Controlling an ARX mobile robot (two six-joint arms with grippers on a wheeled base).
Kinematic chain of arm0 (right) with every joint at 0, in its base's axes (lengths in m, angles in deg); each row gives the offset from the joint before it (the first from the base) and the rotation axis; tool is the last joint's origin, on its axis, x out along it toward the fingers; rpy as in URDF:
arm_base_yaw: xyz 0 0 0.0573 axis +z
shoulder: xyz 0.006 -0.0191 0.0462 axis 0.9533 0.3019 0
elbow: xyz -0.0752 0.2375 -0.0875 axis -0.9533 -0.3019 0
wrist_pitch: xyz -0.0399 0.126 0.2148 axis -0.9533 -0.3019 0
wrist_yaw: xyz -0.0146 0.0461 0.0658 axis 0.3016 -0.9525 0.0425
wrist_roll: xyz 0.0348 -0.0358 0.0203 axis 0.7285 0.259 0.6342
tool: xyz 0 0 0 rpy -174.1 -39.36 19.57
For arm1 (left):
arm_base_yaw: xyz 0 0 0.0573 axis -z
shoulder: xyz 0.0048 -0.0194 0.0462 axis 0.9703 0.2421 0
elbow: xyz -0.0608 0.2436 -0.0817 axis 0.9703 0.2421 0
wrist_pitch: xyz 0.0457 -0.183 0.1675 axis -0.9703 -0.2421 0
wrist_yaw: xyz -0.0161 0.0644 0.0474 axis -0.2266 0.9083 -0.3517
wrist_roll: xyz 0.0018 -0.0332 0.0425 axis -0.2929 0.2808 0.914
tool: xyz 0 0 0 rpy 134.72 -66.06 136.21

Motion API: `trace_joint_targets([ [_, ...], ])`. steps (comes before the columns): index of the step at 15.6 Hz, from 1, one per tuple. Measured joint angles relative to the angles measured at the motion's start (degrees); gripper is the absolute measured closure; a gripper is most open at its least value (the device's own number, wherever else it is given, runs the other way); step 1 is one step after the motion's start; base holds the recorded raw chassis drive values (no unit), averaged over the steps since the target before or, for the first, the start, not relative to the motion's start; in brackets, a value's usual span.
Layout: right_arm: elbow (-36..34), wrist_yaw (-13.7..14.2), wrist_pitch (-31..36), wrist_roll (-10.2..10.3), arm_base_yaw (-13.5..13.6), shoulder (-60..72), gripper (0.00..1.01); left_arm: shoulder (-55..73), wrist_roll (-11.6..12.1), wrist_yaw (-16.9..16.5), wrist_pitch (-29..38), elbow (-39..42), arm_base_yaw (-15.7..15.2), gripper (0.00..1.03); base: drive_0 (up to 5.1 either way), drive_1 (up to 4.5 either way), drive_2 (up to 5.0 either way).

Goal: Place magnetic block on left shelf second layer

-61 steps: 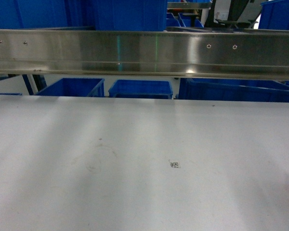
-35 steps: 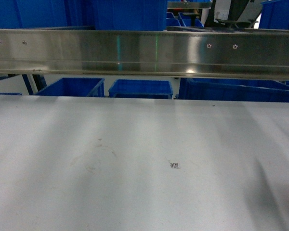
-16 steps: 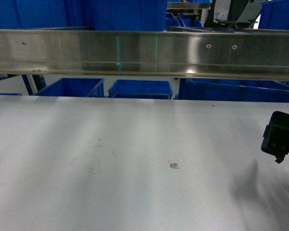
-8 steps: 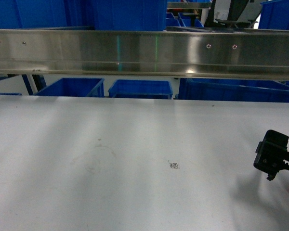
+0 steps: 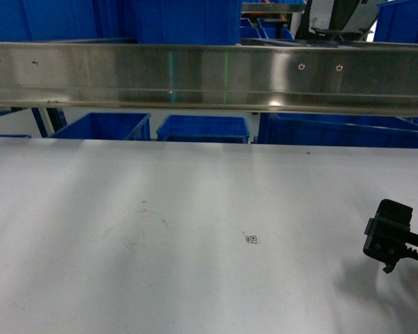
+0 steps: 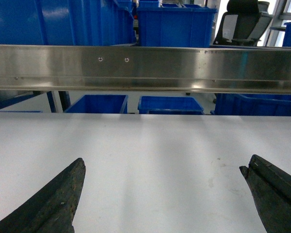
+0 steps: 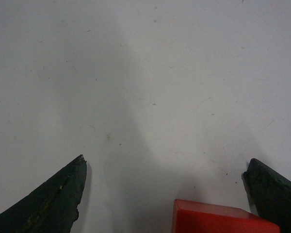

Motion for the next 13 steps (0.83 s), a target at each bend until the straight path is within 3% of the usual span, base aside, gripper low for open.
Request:
trace_joint_targets([
  [1, 0.0, 0.5, 0.1, -0.2, 0.0, 0.2, 0.03, 0.0, 0.0, 0.0, 0.0, 0.0, 0.0, 0.05, 0.0, 0.00, 0.0],
  [7, -1.6, 3.1, 2.3, -0.9, -0.5, 1.0, 0.66, 0.0, 0.0, 0.0, 0.0, 0.0, 0.0, 0.05, 0.0, 0.00, 0.0],
  [8, -2.2, 2.7, 4.0, -1.9, -0.5, 0.9, 0.68, 0.0, 0.0, 0.0, 0.0, 0.0, 0.0, 0.05, 0.0, 0.00, 0.0],
  [10, -4.7, 0.4, 11.0, -6.2, -0.5, 0.3, 0.68, 0.0, 0.0, 0.0, 0.0, 0.0, 0.0, 0.05, 0.0, 0.00, 0.0],
  [12, -7.4, -3.7, 17.7, -14.5, -0.6, -3.7, 0.68, 0.0, 0.0, 0.0, 0.0, 0.0, 0.0, 0.05, 0.0, 0.00, 0.0],
  [13, -7.4, -7.0, 15.9, -19.8, -1.4, -9.1, 0.68, 0.0, 0.0, 0.0, 0.0, 0.0, 0.0, 0.05, 0.0, 0.00, 0.0],
])
